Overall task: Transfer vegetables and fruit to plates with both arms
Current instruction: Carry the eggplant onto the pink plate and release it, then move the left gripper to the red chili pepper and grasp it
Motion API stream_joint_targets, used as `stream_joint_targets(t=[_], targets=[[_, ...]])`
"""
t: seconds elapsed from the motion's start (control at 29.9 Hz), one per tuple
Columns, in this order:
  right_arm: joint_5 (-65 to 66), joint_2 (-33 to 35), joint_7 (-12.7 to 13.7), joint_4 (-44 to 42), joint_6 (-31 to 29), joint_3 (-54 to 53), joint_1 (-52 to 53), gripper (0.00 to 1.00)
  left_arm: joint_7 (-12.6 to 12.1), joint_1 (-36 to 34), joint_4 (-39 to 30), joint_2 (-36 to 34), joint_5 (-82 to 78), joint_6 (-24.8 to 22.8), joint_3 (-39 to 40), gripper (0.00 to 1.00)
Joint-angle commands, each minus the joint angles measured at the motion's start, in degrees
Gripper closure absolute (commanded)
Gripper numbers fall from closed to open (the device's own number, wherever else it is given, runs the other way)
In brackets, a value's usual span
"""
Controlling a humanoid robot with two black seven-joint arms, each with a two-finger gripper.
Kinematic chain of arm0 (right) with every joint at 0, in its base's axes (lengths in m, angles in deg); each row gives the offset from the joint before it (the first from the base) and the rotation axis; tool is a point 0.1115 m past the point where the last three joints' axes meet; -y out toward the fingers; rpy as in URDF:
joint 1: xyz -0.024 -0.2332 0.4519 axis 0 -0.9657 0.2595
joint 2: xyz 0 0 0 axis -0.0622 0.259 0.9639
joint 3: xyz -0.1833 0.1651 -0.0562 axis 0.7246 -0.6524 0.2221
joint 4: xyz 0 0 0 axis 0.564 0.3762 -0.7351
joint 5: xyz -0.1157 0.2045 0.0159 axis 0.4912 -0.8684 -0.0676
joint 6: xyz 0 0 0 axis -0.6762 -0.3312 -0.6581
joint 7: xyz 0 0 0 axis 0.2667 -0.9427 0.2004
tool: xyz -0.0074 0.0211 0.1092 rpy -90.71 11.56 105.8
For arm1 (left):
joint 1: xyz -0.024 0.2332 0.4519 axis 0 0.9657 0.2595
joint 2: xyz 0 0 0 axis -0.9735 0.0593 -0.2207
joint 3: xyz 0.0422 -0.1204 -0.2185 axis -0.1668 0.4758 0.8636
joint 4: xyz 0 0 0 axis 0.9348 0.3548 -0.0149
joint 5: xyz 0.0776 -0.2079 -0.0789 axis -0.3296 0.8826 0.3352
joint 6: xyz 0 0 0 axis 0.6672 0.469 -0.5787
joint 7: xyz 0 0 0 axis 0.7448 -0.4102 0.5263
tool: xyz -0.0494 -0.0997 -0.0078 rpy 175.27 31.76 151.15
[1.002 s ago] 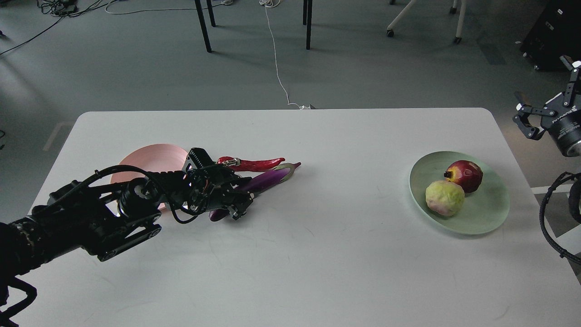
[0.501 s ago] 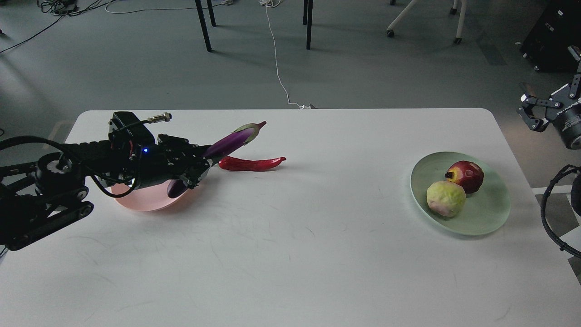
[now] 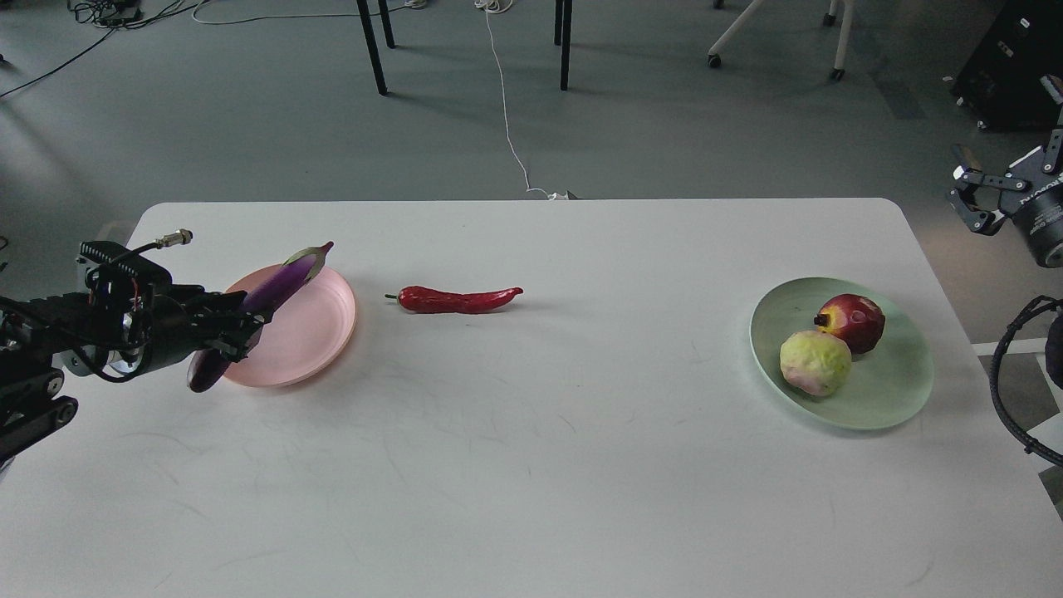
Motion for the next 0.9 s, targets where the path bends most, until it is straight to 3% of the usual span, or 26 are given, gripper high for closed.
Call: stream_joint_targets(t=[0.0,0.23,0.33,0.5,0.7,0.87], targets=[[0.0,0.4,-0.1,-0.1,0.0,0.0,-0.1,0.01,0.3,0.0,0.2,0.4,0.1,0.1,0.1,0.26],[0.1,0.3,-0.1,-0.3,0.0,0.0,-0.3,0.01,1.8,-1.4,0.4,0.2,0.3,0.0,1.4,0.23],[0.0,0.3,-0.1,-0.4,0.0,0.0,-0.4,0.01,1.4,-6.5,0.2,1.6,1.9,0.0,2.3,0.24],[0.0,0.9,-0.1,-0.4,0.0,-0.1,-0.9,0.01,0.8,-11.7,0.5,10.5,2.4,0.6,1.6,0.3],[0.0,2.8,-0.3,-0.5,0.0,-0.3,-1.5,0.01,0.5,-11.5,6.7,22.5,-1.2,1.0,0.3,0.33],[0.0,3.2,-0.3,-0.6,0.0,-0.3,-2.6,0.01,1.0,-11.4,11.0,28.0,-4.4,3.4,-6.5,0.36]])
